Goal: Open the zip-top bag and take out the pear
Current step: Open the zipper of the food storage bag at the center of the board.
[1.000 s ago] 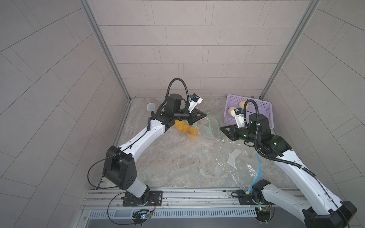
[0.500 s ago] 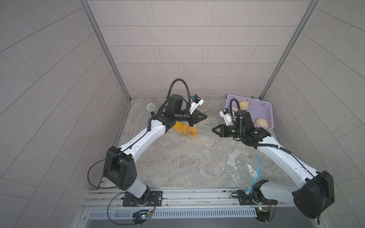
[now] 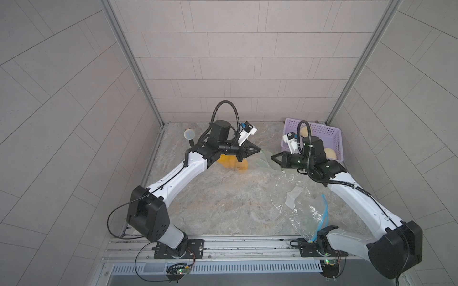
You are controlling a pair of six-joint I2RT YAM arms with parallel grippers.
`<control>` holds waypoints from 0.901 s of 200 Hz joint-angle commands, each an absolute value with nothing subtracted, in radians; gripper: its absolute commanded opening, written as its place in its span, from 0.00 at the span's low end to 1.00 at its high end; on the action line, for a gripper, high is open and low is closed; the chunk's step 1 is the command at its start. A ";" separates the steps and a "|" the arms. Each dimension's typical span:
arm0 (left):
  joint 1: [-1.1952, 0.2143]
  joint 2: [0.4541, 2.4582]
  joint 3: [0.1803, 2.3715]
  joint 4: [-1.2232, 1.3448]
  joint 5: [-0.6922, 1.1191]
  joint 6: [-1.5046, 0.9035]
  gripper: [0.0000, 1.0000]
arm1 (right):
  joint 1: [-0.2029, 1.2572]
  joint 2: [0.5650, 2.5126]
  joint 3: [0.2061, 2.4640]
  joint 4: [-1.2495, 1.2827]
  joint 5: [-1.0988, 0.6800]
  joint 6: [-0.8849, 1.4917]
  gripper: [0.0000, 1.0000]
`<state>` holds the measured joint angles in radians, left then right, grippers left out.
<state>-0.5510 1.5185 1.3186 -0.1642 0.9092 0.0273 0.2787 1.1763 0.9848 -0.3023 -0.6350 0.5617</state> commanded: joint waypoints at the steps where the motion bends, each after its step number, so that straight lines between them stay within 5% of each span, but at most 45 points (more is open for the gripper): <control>1: -0.579 1.458 1.276 -0.164 0.900 0.043 0.00 | 0.270 1.204 0.981 -0.295 -0.672 0.575 0.10; 34: -0.630 1.408 1.209 -0.166 0.836 0.040 0.00 | 0.304 1.244 0.942 -0.223 -0.782 0.592 0.10; 80: -0.683 1.374 1.158 -0.168 0.798 0.027 0.00 | 0.336 1.186 0.812 -0.184 -0.706 0.641 0.11; 156: -1.008 1.259 0.748 0.018 0.506 -0.224 0.00 | 0.279 1.129 0.602 -0.011 -0.715 0.777 0.36; 180: -1.034 1.255 0.692 0.141 0.535 -0.378 0.31 | 0.278 1.149 0.556 0.039 -0.752 0.805 0.37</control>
